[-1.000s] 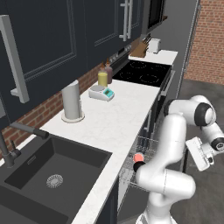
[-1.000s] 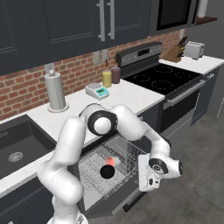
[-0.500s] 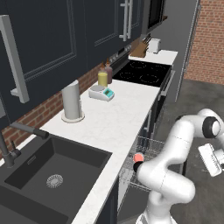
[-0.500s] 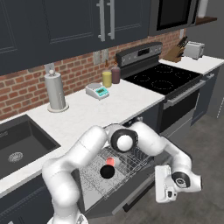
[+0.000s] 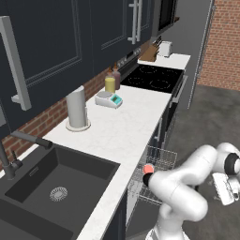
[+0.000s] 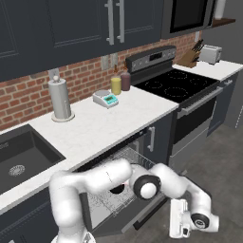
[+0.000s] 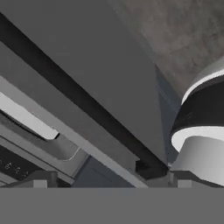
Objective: Pick up the cup and bowl from the counter, place them in the dishwasher, and close the dishwasher door.
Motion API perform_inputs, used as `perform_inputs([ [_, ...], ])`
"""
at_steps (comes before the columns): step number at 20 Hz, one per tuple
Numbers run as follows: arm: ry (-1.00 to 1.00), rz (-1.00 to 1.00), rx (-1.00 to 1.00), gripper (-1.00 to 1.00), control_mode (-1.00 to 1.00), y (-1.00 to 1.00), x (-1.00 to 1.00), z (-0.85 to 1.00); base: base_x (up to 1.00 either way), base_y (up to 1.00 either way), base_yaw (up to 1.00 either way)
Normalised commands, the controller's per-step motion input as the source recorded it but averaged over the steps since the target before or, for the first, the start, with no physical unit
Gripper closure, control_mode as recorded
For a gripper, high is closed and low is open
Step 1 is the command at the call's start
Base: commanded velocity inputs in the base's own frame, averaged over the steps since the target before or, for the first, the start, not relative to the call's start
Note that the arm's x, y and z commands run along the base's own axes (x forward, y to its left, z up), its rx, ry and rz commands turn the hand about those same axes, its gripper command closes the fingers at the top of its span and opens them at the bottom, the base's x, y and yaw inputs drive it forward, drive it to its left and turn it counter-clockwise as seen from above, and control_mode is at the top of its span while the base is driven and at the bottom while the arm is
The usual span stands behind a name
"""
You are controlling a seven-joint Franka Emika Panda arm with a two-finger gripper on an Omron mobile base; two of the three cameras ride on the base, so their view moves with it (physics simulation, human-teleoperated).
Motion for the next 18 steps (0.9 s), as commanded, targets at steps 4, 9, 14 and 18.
perform_inputs([
  [4,-0.13,0.00,0.16,-1.00,-1.00,0.00,0.00,-0.81,0.00,0.00,0.00],
  [9,-0.07,0.00,0.17,-1.00,-1.00,0.00,0.13,-0.55,0.00,0.00,0.00],
  [14,-0.02,0.00,0.19,-1.00,-1.00,0.09,0.38,-0.35,0.00,0.00,0.00],
  [18,0.00,0.00,0.22,-1.00,-1.00,0.30,0.51,-0.26,0.00,0.00,0.00],
])
